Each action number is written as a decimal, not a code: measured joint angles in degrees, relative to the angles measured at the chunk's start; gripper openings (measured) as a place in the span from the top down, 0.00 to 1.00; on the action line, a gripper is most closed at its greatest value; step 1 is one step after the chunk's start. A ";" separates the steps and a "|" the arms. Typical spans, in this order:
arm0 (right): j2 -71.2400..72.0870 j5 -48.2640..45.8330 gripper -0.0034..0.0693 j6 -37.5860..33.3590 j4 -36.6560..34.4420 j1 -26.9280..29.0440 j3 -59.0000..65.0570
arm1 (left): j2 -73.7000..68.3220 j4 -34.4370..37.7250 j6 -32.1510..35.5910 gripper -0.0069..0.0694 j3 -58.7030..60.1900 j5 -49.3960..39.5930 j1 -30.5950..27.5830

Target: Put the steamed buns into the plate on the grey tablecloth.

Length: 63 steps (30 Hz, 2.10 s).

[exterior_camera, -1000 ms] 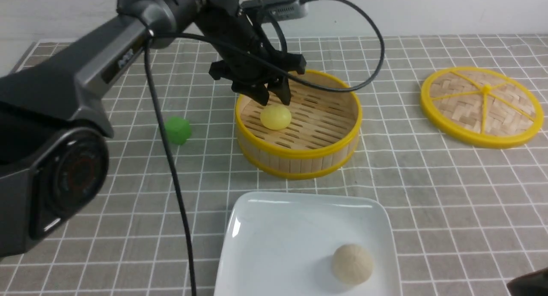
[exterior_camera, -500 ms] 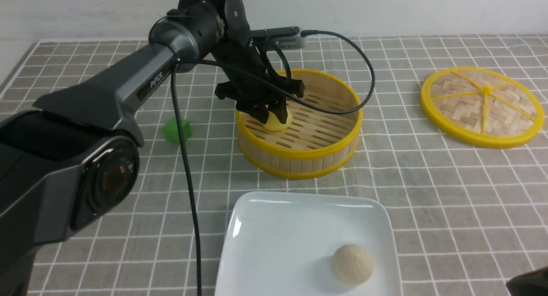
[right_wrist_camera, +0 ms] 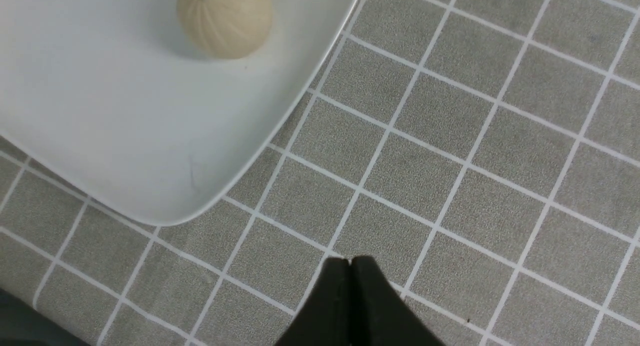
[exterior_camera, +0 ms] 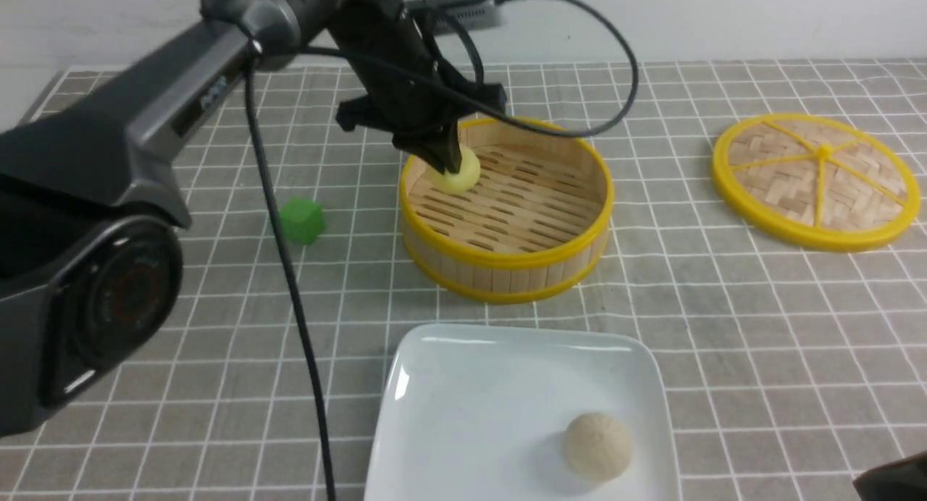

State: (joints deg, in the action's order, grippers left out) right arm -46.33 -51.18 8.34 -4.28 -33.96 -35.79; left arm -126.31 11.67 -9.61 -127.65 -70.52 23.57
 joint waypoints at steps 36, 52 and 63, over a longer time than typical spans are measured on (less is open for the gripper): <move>0.00 -2.95 0.91 1.69 -1.83 0.00 0.00 | 36.83 -7.56 -12.21 0.69 74.86 35.20 21.97; 8.75 -16.06 0.91 1.75 3.56 0.00 -8.76 | 45.15 -8.58 -13.46 0.36 62.70 23.98 21.97; 37.02 2.08 0.91 12.83 14.64 0.00 4.72 | 47.82 -10.35 -13.46 0.90 60.16 17.62 21.97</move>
State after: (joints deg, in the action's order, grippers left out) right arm -9.31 -49.10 21.17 10.36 -33.96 -31.07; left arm -78.50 1.33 -23.07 -67.48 -52.90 45.54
